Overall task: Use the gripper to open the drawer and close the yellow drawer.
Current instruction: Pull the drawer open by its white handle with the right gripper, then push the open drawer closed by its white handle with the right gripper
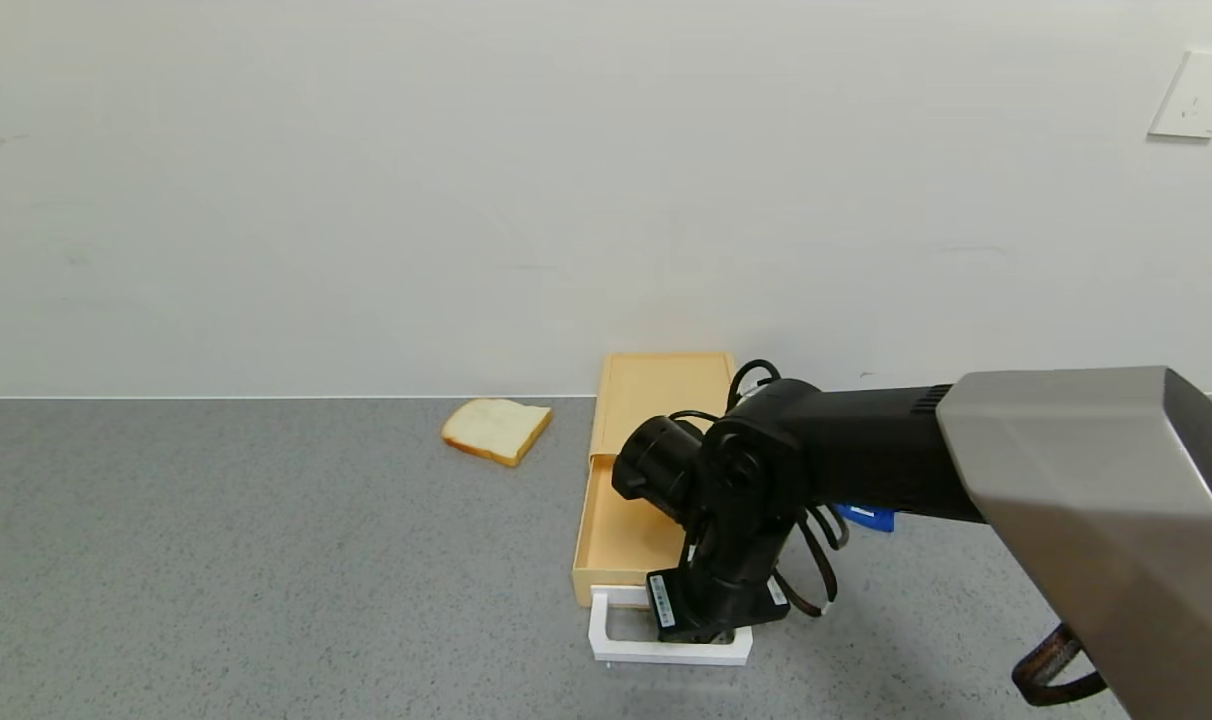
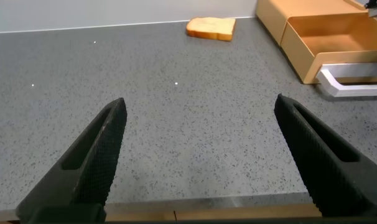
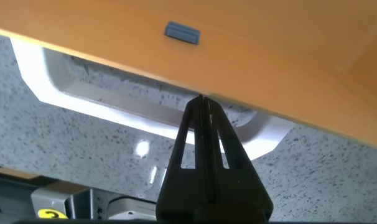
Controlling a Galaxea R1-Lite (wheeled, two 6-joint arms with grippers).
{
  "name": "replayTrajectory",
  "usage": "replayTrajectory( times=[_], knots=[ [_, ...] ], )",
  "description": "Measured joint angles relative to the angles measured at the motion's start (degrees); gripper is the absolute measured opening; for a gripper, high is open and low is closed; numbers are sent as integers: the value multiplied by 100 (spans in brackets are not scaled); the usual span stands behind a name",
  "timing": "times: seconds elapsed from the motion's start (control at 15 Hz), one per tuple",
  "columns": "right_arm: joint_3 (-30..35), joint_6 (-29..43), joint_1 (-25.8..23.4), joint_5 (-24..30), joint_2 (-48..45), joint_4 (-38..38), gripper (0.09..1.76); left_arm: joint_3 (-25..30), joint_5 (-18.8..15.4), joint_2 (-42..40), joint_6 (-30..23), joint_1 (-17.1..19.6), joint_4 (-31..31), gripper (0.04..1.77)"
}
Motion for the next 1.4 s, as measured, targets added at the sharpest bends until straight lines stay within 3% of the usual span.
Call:
replayTrajectory(
  times=[0.8, 1.4],
  knots=[
    [330, 4, 118, 10, -467, 0, 12, 0, 0, 0, 0, 0, 0, 172],
    [657, -269, -39, -17, -2452, -22, 12, 0, 0, 0, 0, 0, 0, 172]
  ],
)
